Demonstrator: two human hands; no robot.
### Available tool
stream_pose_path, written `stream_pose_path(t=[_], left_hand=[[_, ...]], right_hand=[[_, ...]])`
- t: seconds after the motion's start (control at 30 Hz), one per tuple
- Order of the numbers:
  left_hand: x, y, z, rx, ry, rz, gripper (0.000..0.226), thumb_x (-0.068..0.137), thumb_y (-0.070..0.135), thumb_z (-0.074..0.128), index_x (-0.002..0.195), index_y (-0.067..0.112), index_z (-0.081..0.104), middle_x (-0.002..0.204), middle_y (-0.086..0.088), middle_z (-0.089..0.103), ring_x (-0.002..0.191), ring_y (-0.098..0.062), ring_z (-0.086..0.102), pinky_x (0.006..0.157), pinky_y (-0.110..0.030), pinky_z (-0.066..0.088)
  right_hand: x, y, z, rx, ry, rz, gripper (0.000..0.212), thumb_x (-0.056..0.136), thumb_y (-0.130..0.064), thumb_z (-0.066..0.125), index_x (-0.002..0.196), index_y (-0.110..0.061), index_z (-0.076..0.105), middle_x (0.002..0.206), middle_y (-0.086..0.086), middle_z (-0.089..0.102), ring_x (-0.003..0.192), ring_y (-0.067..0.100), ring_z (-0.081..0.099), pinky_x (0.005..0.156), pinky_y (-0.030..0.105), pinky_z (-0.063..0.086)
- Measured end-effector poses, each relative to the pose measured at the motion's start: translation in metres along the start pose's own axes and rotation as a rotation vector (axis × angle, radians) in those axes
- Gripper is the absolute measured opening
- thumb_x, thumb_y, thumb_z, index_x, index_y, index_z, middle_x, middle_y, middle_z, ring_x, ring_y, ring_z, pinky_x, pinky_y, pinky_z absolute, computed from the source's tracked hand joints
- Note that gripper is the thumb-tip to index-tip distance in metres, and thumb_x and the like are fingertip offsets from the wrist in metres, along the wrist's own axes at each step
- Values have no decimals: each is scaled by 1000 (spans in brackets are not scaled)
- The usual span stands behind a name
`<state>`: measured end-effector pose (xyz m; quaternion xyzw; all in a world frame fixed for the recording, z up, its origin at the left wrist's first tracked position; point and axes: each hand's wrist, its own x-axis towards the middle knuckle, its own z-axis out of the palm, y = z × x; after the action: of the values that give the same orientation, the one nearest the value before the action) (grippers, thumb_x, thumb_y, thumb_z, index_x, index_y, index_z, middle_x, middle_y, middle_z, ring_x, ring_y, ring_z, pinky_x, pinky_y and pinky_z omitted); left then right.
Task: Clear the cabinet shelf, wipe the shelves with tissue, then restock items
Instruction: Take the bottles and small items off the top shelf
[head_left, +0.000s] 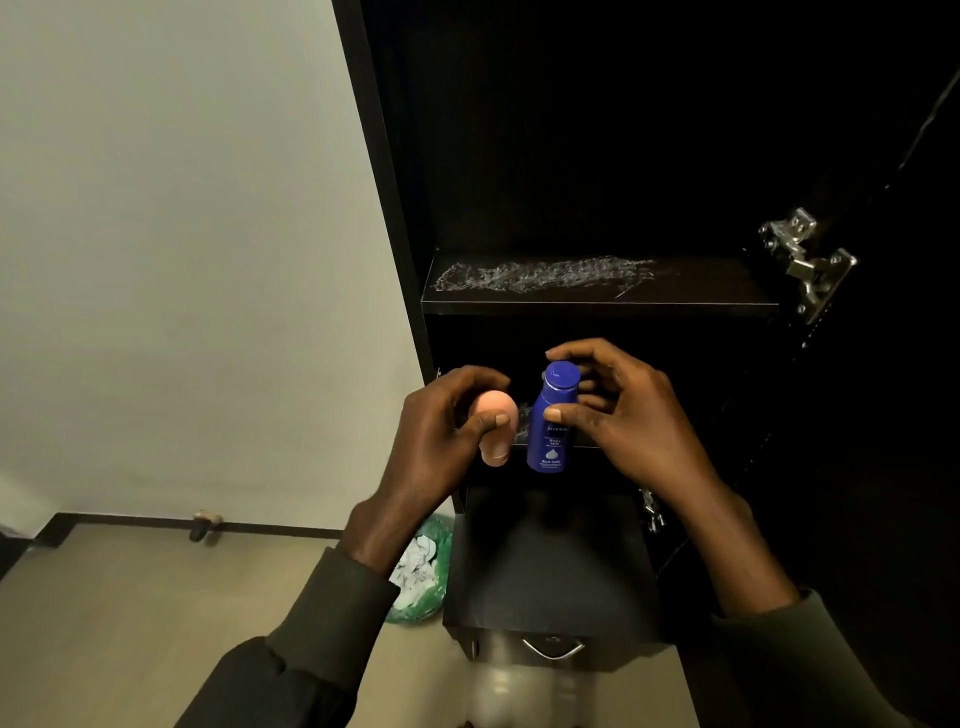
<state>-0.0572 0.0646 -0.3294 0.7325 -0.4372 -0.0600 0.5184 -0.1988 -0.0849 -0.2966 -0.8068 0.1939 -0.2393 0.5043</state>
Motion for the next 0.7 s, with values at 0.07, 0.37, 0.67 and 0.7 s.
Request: stream_pose_path(t=[0.07,0.37,0.67,0.7], left_hand=[[-4,-12,5,-13,-11,-26,32,83,1,76,108,19,70,106,9,71,98,-2,67,79,-9,49],[-20,-56,27,15,-60,-86,29,80,0,77,104,16,71,102,9,71,93,0,66,77,-8,47],[-46,-113,49,58,-128,-202,28,78,8,76,98,26,72,92,19,70,83,6,63,68,-19,54],[-49,-118,52,83,-133,-211,27,77,9,77,98,26,72,91,19,70,82,8,62,70,-16,52]], right_hand=[[0,12,6,6,-12,27,50,75,-1,79,115,-25,64,109,-11,67,99,-3,64,83,17,55],[-6,72,34,13,-78,143,48,72,2,79,108,-25,63,103,-8,68,97,5,68,85,27,58],[-16,131,65,-10,-71,243,51,64,9,80,89,-33,63,97,-5,69,93,9,70,80,34,60],[-18,137,69,-24,-73,244,51,64,9,80,90,-32,63,99,-5,68,93,9,69,79,35,61]])
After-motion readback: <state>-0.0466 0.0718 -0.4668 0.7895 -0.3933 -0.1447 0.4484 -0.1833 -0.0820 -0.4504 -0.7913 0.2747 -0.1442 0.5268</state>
